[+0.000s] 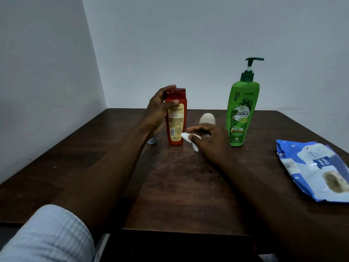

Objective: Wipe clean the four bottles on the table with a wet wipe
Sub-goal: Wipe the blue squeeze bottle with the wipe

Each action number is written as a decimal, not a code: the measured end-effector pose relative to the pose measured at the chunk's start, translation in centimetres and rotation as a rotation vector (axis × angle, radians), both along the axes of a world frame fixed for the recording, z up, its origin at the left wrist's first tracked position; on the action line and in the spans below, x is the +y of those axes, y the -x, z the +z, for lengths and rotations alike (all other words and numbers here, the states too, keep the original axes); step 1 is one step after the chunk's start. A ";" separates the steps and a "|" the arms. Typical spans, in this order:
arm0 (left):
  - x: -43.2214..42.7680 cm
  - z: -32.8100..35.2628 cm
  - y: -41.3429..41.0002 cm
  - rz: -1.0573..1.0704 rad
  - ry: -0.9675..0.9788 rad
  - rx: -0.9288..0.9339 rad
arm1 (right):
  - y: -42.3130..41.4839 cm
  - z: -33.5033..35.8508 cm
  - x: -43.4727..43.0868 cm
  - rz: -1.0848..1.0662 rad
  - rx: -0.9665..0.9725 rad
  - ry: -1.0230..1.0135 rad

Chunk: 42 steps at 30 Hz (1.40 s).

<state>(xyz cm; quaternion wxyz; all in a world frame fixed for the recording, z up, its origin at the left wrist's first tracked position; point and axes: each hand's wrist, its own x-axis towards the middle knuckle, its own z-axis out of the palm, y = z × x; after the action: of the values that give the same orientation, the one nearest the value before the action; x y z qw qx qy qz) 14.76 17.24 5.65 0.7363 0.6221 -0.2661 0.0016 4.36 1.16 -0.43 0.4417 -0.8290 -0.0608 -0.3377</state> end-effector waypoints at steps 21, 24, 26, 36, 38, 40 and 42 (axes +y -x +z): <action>5.5 -3.7 0.2 0.676 -0.229 0.187 | 0.3 0.2 0.1 0.000 0.006 -0.015; 5.5 -5.0 0.4 0.464 -0.489 0.320 | 0.4 0.3 0.0 -0.003 0.020 -0.019; 5.3 -5.8 0.7 0.408 -0.587 0.313 | 0.6 0.3 0.0 -0.004 0.027 -0.017; 5.4 -5.8 4.4 0.465 -0.525 0.271 | 1.5 0.3 -0.1 -0.021 0.015 -0.027; 5.1 -4.9 6.9 0.403 -0.476 0.313 | 1.8 0.3 -0.3 -0.027 0.008 -0.032; 4.9 -4.3 9.9 0.319 -0.467 0.343 | 2.2 0.5 -0.6 -0.029 -0.002 -0.045; 4.8 -4.3 12.9 0.251 -0.446 0.371 | 2.7 0.8 -0.8 -0.035 -0.015 -0.085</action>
<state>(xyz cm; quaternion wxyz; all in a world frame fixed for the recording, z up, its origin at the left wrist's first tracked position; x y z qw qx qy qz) 1.86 22.08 1.38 0.6117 0.7859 -0.0422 -0.0792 1.68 0.39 0.42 0.4703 -0.8077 -0.0353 -0.3537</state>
